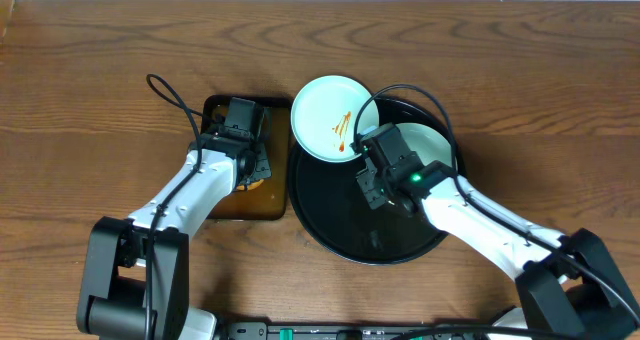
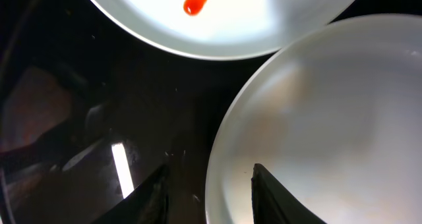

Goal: Clean dirty plates on tray and stack at the side

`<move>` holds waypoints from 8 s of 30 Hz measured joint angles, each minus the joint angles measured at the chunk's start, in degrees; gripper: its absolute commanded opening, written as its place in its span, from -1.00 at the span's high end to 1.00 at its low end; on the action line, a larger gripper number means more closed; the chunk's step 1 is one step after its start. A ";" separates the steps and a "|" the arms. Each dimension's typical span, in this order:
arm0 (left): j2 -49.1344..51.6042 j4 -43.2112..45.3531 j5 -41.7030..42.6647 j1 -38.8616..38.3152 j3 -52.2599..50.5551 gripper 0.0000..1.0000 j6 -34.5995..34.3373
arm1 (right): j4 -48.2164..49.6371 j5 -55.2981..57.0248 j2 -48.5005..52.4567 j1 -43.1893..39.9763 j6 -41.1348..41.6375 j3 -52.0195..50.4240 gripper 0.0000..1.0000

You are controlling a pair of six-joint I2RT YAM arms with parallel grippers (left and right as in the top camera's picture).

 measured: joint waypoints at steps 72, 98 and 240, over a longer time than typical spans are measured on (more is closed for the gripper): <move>0.00 -0.02 0.13 0.00 0.00 0.85 0.00 | -6.60 -0.70 3.67 0.00 7.96 7.13 0.30; 0.00 -0.02 1.18 0.00 0.00 0.85 0.00 | -4.42 3.28 8.98 1.86 16.61 7.19 0.98; 0.00 -0.02 1.44 0.00 0.00 0.85 0.00 | -2.99 -15.39 -3.58 0.17 16.06 7.45 0.32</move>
